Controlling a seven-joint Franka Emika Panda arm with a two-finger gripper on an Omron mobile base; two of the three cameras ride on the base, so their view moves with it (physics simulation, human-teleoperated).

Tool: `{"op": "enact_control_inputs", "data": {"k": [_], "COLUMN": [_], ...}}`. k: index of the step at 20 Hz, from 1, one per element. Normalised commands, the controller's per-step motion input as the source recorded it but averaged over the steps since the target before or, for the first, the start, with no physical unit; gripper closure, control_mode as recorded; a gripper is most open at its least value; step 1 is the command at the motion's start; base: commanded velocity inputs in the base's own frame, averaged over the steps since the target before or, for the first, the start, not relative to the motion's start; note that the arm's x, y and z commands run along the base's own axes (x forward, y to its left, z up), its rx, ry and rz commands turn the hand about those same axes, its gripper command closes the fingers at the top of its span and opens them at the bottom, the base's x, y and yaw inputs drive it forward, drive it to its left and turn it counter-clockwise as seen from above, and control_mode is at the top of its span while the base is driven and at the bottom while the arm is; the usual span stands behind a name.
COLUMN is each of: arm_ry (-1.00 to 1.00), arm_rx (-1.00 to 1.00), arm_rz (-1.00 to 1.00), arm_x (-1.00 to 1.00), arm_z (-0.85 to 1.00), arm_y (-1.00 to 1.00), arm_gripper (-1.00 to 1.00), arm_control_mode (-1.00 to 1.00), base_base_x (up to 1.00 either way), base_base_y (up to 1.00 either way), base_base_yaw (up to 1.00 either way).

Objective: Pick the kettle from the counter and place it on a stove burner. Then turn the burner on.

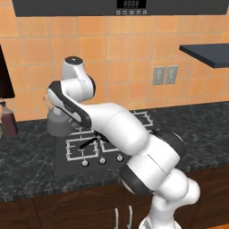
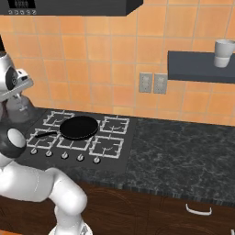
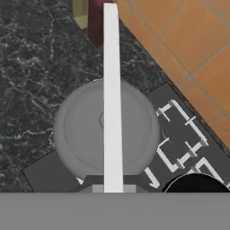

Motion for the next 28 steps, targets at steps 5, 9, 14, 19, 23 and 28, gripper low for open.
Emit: {"op": "enact_control_inputs", "data": {"k": [5, 9, 14, 19, 23, 28], "arm_ry": [0.02, -0.05, 0.07, 0.04, 0.00, 0.00], "arm_rx": [0.02, 0.05, 0.00, 0.00, 0.00, 0.00], "arm_rz": [-0.20, -0.14, -0.13, -0.05, -0.06, -0.07], "arm_x": [0.10, 0.06, 0.47, 0.25, 0.24, 0.36], "arm_z": [-0.08, -0.16, -0.04, -0.03, -0.10, -0.24], "arm_y": [-0.52, -0.29, -0.21, -0.32, -0.15, -0.05], "arm_gripper": [1.00, 1.00, 1.00, 1.00, 1.00, 1.00], "arm_control_mode": [-1.00, -1.00, -1.00, -1.00, -1.00, -1.00], "base_base_x": [0.00, 0.00, 0.00, 0.00, 0.00, 0.00], "base_base_y": [0.00, 0.00, 0.00, 0.00, 0.00, 0.00], "base_base_yaw": [0.00, 0.00, 0.00, 0.00, 0.00, 0.00]}}
